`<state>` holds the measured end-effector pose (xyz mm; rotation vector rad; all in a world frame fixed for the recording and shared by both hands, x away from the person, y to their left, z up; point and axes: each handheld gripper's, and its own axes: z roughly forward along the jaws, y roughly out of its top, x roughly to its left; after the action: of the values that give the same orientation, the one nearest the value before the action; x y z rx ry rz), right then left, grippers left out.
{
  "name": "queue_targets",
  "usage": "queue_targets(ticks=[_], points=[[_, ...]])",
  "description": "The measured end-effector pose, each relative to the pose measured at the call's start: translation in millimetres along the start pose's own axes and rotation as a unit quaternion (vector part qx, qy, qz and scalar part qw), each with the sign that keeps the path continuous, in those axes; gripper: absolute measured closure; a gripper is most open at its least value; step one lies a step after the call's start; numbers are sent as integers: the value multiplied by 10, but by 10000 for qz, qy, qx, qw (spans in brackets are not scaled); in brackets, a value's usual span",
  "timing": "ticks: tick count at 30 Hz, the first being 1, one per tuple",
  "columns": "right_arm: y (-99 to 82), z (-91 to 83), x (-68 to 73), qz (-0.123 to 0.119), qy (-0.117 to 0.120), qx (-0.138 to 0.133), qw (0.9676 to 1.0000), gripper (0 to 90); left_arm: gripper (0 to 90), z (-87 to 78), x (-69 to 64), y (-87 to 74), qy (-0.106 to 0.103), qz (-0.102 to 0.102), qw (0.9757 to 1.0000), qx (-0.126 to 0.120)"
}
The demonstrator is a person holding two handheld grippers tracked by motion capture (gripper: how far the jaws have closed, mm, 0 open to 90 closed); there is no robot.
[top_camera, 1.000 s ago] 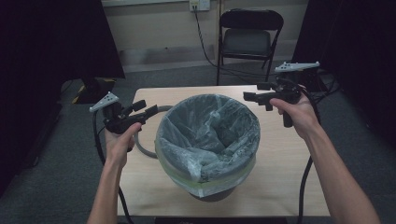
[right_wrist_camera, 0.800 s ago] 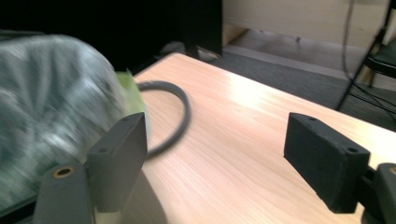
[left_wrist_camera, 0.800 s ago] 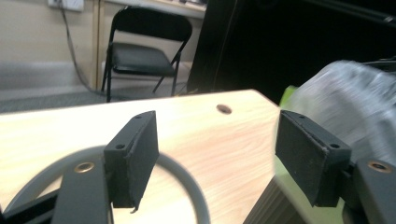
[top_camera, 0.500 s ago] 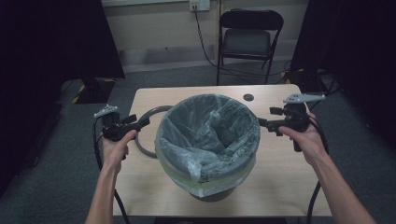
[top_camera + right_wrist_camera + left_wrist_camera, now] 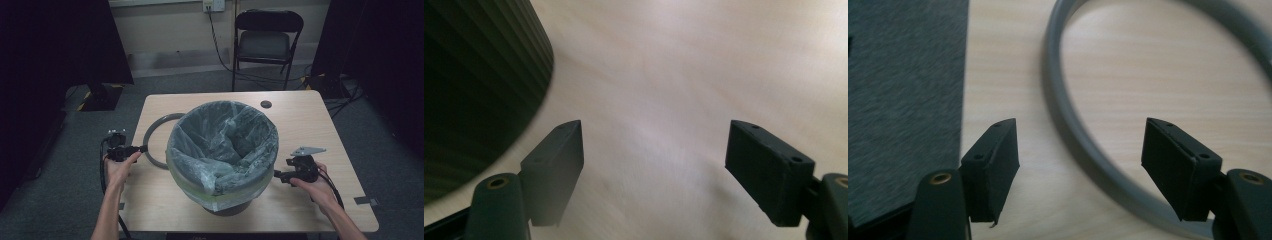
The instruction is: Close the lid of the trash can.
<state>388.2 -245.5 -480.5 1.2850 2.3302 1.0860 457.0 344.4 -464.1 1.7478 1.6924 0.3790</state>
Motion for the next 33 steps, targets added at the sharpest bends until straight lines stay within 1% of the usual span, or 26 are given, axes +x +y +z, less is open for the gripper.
queue_targets(ticks=[2, 3, 4, 5, 6, 7, 9, 11, 12, 13, 14, 15, 16, 17, 18, 19, 22, 24, 25, 27, 28, 29, 30, 31, 32, 33], points=[[-100, 48, -5, 58, -11, 85, 9999, 224, 319, 83, 22, -5, -82, -124, 9998, 94], [-138, 51, -3, 17, -68, -15, 10000, 227, 320, 120, 18, -2, -150, -127, 9997, 140], [-156, 49, -4, 22, -101, -87, 9999, 226, 325, 160, -11, 6, -118, -81, 9997, 173], [-161, 42, -7, 30, -119, -83, 9999, 227, 336, 197, -49, 14, -65, -16, 9997, 239], [-164, 40, -7, -6, -173, -72, 9998, 226, 358, 233, -87, 18, 27, 40, 9996, 284], [-170, 40, -2, -79, -269, -52, 9996, 225, 381, 261, -115, 19, 155, 142, 9992, 333], [-193, 46, 8, -230, -358, -98, 9990, 224, 413, 279, -157, 22, 371, 308, 9983, 335], [-219, 55, 29, -365, -484, -157, 9980, 222, 471, 263, -161, 17, 491, 378, 9973, 386], [-223, 53, 40, -354, -532, -147, 9978, 222, 486, 252, -155, 8, 567, 400, 9968, 386], [-224, 52, 44, -341, -549, -150, 9978, 222, 518, 238, -136, 2, 651, 489, 9958, 413], [-225, 52, 44, -339, -548, -148, 9978, 221, 566, 223, -122, 1, 806, 580, 9940, 463], [-224, 53, 43, -335, -547, -150, 9978, 221, 597, 206, -106, 1, 893, 653, 9924, 531], [-225, 53, 44, -335, -548, -150, 9978, 221, 602, 190, -80, -2, 857, 592, 9930, 549], [-224, 53, 44, -337, -548, -151, 9978, 221, 611, 173, -64, -1, 869, 563, 9927, 610], [-225, 53, 44, -337, -549, -151, 9978, 221, 621, 163, -57, -3, 901, 568, 9922, 648], [-224, 53, 44, -335, -548, -151, 9978, 221, 635, 152, -42, 0, 872, 598, 9920, 691], [-224, 53, 44, -337, -550, -150, 9978, 219, 685, 146, -17, 8, 854, 601, 9920, 706], [-224, 53, 44, -333, -558, -150, 9978, 219, 684, 154, -19, 13, 871, 614, 9919, 689], [-224, 53, 44, -335, -559, -149, 9978, 218, 661, 158, -27, 15, 898, 652, 9913, 704], [-224, 54, 44, -337, -562, -148, 9977, 218, 661, 165, -37, 21, 936, 590, 9914, 692], [-224, 54, 45, -334, -564, -149, 9977, 218, 697, 164, -32, 20, 955, 563, 9916, 660], [-224, 54, 45, -334, -565, -148, 9977, 217, 743, 163, -21, 19, 961, 443, 9924, 633], [-223, 54, 45, -334, -567, -148, 9977, 217, 761, 161, -22, 26, 985, 423, 9920, 665], [-224, 54, 45, -335, -562, -149, 9977, 218, 777, 169, -36, 31, 1029, 510, 9911, 668], [-223, 54, 45, -332, -568, -149, 9977, 217, 780, 173, -53, 35, 1083, 661, 9895, 690], [-223, 54, 45, -335, -563, -147, 9977, 217, 780, 175, -64, 33, 1116, 697, 9889, 692]])
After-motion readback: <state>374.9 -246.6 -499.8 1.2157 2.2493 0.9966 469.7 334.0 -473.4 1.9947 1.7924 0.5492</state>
